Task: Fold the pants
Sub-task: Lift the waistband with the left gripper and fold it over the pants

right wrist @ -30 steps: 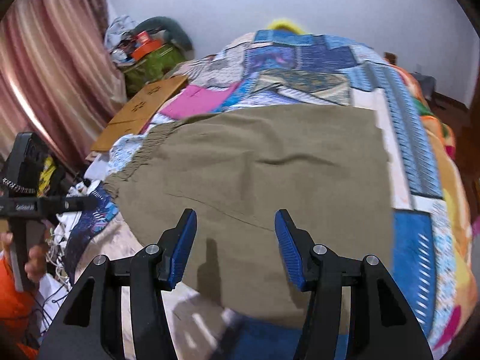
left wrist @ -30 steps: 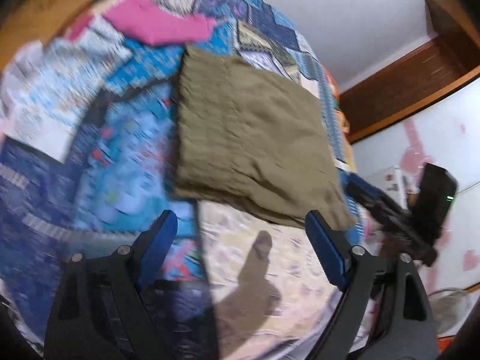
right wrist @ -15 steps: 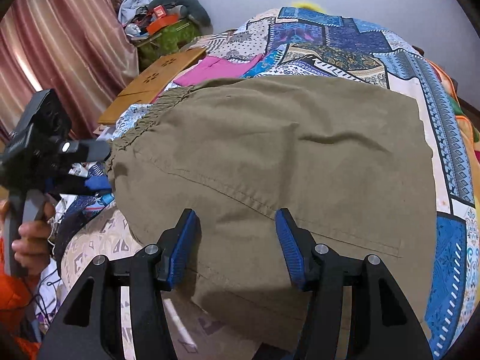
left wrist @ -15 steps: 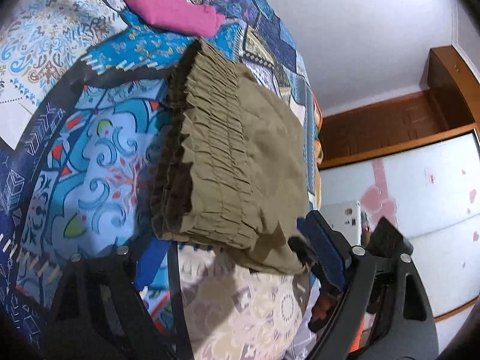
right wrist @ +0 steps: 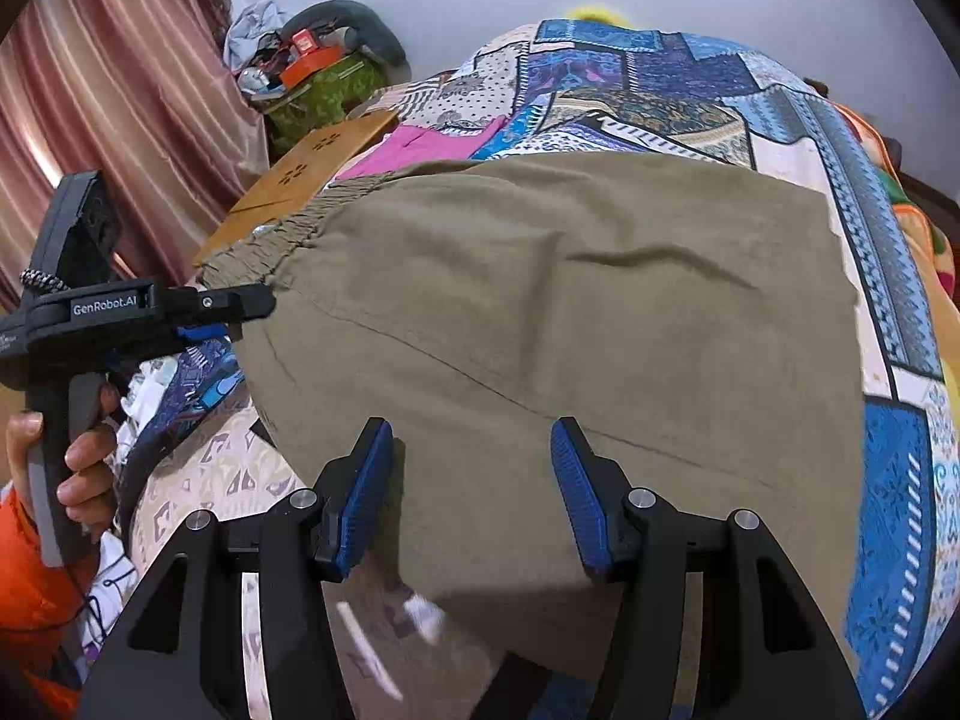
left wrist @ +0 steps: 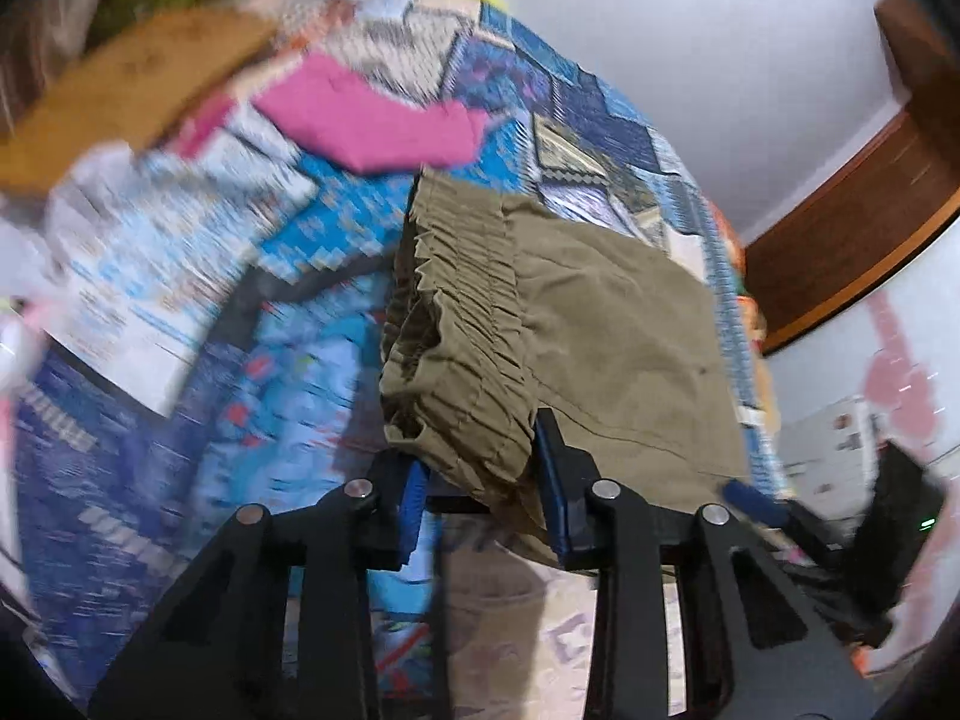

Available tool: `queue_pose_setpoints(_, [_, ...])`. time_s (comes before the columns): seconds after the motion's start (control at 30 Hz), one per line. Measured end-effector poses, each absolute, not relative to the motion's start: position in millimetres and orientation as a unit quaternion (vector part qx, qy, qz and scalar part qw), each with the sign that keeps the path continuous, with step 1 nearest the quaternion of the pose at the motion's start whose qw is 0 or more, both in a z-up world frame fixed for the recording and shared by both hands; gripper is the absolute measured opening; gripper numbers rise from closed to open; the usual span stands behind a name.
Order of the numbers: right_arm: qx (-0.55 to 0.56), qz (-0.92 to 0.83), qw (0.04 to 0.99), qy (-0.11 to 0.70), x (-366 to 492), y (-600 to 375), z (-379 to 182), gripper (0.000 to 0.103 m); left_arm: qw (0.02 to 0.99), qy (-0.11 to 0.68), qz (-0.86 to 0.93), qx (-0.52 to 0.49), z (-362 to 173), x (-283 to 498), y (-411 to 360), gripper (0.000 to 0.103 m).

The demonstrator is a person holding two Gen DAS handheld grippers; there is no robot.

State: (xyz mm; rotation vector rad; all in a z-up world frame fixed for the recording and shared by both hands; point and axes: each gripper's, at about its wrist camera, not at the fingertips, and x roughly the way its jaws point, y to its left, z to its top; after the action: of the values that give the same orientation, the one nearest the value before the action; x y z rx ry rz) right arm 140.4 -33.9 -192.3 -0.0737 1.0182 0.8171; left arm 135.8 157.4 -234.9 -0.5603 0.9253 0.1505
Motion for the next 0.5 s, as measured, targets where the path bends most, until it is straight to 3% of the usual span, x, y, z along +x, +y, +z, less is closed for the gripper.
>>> queue_pose_setpoints(0.27, [-0.046, 0.349, 0.808, 0.473, 129.0, -64.0, -188.1, 0.051, 0.884, 0.416, 0.18, -0.117, -202.3, 104.5, 166.7, 0.031])
queue_pose_setpoints(0.5, [-0.018, 0.346, 0.809, 0.476, 128.8, -74.0, -194.4, 0.052, 0.917, 0.357, 0.166, -0.058, -157.1, 112.0, 139.5, 0.027])
